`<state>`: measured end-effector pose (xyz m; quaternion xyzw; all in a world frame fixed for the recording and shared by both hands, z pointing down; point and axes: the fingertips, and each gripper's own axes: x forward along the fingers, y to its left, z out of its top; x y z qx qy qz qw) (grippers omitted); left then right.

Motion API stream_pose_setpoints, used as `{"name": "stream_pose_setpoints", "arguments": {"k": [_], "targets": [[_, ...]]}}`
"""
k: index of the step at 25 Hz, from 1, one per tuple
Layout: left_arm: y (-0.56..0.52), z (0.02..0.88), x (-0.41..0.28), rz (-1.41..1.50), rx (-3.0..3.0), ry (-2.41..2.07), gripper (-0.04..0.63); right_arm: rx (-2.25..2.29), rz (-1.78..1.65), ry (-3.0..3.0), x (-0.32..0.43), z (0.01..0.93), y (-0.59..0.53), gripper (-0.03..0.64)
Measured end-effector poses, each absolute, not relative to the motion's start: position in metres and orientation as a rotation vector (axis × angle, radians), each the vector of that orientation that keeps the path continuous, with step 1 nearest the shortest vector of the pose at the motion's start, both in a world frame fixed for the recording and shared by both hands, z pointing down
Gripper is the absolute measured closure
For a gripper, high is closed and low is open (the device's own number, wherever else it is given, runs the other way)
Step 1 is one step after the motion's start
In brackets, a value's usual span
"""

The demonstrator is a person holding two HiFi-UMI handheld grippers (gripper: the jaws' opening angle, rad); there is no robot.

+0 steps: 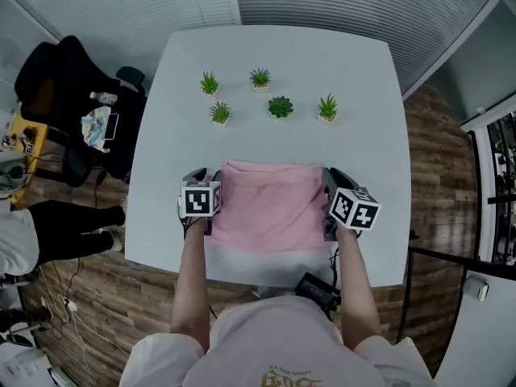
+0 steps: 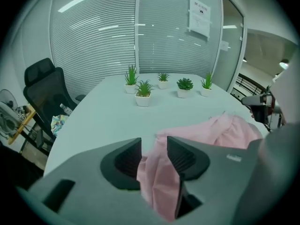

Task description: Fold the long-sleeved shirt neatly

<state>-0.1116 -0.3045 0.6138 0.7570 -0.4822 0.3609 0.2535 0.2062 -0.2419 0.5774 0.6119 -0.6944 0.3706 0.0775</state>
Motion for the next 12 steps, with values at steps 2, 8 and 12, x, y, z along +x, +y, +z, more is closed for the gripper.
{"name": "stream_pose_setpoints", "arguments": {"k": [2, 8, 12], "targets": [[-0.302, 0.607, -0.113, 0.970, 2.073, -1.337, 0.416, 1.855, 1.098, -2.086, 0.209, 0.572, -0.240, 0.517], [-0.281, 0.575, -0.094, 0.835, 2.163, -1.289, 0.444, 1.850, 0.925, -2.157, 0.206, 0.546, -0.230, 0.517], [-0.268, 0.555, -0.087, 0.742, 2.212, -1.276, 0.494, 1.839, 0.843, -2.218, 0.196, 0.527, -0.216, 0.555]]}}
